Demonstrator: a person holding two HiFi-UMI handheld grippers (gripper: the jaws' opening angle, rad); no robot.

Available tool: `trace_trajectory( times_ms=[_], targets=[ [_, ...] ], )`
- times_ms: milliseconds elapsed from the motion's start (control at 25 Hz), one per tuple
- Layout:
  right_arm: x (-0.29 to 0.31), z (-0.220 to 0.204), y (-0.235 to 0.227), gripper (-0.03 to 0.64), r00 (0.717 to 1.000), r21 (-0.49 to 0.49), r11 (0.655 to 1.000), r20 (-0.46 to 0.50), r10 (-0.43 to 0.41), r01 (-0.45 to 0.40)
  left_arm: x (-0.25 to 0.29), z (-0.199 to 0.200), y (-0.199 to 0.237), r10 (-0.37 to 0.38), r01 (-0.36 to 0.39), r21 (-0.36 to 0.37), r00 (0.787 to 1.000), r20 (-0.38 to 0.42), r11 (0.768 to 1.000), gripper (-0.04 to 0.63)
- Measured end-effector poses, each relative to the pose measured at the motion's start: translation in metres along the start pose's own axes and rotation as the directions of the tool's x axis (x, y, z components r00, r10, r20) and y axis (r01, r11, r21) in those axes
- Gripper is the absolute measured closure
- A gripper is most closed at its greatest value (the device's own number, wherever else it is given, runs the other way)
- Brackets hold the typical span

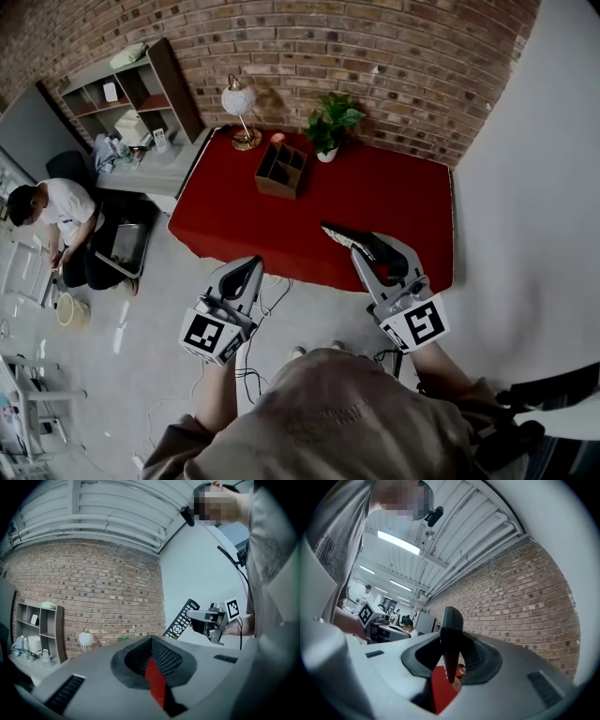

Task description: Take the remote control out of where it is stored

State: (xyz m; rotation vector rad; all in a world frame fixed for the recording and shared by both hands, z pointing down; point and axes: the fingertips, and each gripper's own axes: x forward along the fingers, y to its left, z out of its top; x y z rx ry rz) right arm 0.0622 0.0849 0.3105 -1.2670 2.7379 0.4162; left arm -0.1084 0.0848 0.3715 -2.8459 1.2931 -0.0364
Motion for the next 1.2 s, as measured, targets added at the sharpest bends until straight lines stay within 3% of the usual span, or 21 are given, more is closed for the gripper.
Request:
trace_trajectory(
  times_ms=[160,1200],
  targets=[
    [-0.001,-0.003,0.003,0.5,1.0,-0.006,1.0,-0.013,0.015,-0.015,0.004,-0.002,-0.007,-0.013,0.014,0.071,1.0,-0.017,0.997,0.597],
    [0.008,-0.013,0.019,0.5,0.996,-0.001,0.997,-0.051,0.079,-0.079,-0.005,-0.012,-0.002,0.007,-0.006,0.025,1.0,-0.025,1.0,0.597]
  ],
)
